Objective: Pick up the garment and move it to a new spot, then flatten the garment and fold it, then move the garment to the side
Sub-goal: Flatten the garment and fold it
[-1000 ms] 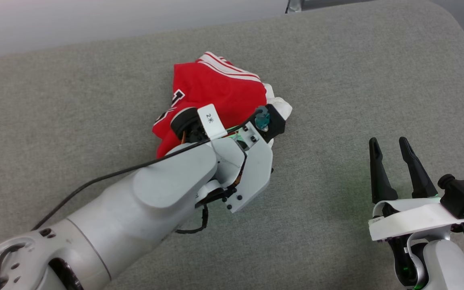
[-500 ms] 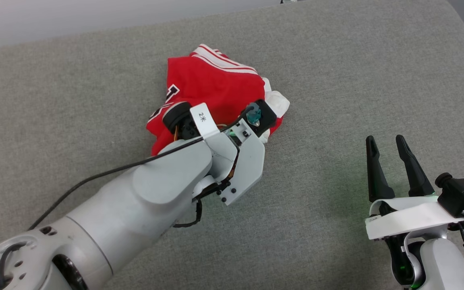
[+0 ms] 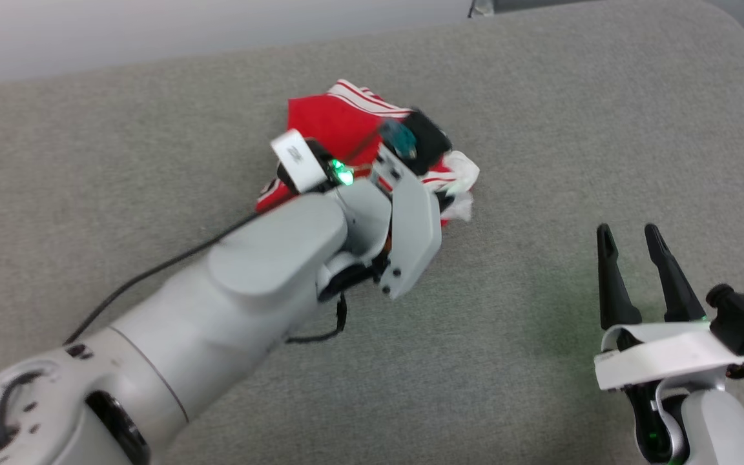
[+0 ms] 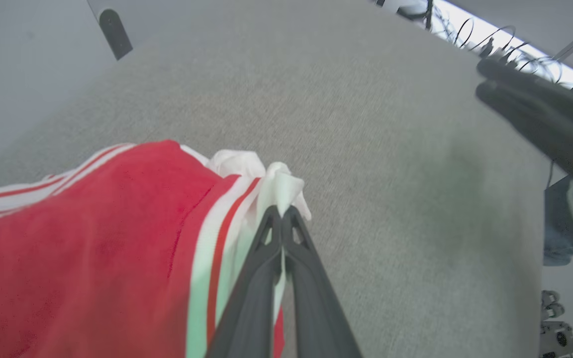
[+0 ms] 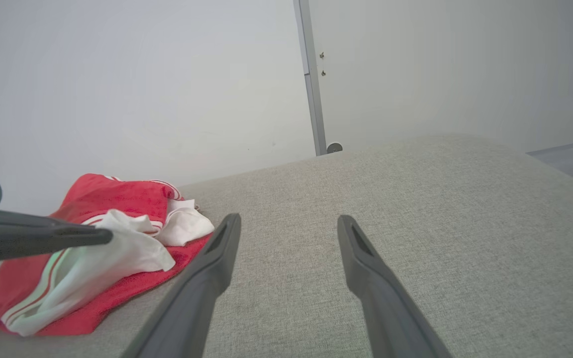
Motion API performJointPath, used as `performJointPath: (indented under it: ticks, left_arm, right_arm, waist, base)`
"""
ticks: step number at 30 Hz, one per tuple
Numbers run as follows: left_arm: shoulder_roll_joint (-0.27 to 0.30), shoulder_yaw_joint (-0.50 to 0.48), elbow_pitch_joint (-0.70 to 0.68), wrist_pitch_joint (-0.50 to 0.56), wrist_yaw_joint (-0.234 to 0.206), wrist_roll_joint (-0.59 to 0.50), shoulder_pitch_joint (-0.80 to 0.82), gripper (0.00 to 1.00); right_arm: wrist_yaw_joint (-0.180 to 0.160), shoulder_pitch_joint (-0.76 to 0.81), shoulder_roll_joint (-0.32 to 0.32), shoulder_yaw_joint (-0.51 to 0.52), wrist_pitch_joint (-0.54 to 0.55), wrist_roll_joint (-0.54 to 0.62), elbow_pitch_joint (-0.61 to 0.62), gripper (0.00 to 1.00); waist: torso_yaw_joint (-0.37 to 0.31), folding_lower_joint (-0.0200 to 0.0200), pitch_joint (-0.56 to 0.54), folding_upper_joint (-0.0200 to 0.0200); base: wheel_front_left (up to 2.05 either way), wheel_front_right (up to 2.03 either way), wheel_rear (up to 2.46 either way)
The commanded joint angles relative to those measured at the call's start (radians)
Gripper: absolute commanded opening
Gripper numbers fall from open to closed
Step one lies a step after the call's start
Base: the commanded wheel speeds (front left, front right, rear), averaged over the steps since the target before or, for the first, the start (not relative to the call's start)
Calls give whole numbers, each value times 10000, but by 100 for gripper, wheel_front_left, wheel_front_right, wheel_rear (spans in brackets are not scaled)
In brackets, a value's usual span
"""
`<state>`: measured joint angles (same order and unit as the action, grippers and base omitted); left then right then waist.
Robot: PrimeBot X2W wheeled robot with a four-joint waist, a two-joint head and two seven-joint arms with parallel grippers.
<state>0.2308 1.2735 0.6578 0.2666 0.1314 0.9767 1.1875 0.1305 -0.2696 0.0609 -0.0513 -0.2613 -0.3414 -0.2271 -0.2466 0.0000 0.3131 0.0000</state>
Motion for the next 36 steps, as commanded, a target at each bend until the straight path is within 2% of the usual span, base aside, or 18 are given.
performJointPath:
  ticks: [1,7,14,18,23,29,31,32,33,34,35,36]
  left_arm:
    - [105,-125,-69,-212,-18,450,204,0]
    - [763,-1144,86,-881,-18,2456,353,0]
    - [1514,-2614,1365,-1542,-18,4244,-156,0]
    - [1875,-2699,1957,-1719,-18,4419,-486,0]
    - [2533,-2414,1975,-1904,-18,4252,-798,0]
    - [2890,-2137,2447,-2334,-18,4129,-1092,0]
    - [2938,-1997,2652,-2393,-18,4001,-1052,13]
    - [2952,-1942,2824,-2465,-18,3939,-1041,36]
    - [2952,-1877,2944,-2527,-18,3881,-1030,48]
    - [2930,-1831,3089,-2591,-18,3857,-1013,79]
    - [2888,-1795,3187,-2636,-18,3826,-1006,100]
    - [2867,-1753,3283,-2665,-18,3799,-995,100]
  right_arm:
    - [4,221,68,62,-53,78,-27,100]
    - [4,467,246,114,-53,120,-42,100]
    - [4,549,501,66,-53,181,27,100]
    - [4,462,645,1,-53,225,73,100]
    - [4,273,785,-57,-52,191,144,100]
    - [4,201,804,-86,-53,226,126,100]
    - [4,190,764,-106,-53,246,132,100]
    - [4,189,747,-112,-53,254,131,100]
    - [4,195,742,-119,-53,248,127,100]
    - [4,197,733,-130,-53,235,118,100]
    - [4,211,734,-138,-52,237,100,100]
    - [4,223,734,-149,-52,240,84,100]
  waist:
    - [294,0,-282,0]
    - [898,0,-749,0]
    - [1451,0,-903,0]
    - [1598,0,-787,0]
    - [1578,0,-506,0]
    - [1526,0,-285,0]
    - [1502,0,-246,0]
    - [1495,0,-244,0]
    - [1494,0,-246,0]
    - [1494,0,-251,0]
    - [1503,0,-279,0]
    - [1514,0,-306,0]
  base:
    - [0,0,0]
    - [0,0,0]
    - [0,0,0]
    - [0,0,0]
    - [0,0,0]
    - [0,0,0]
    - [0,0,0]
    - [0,0,0]
    - [0,0,0]
    - [0,0,0]
    - [0,0,0]
    - [0,0,0]
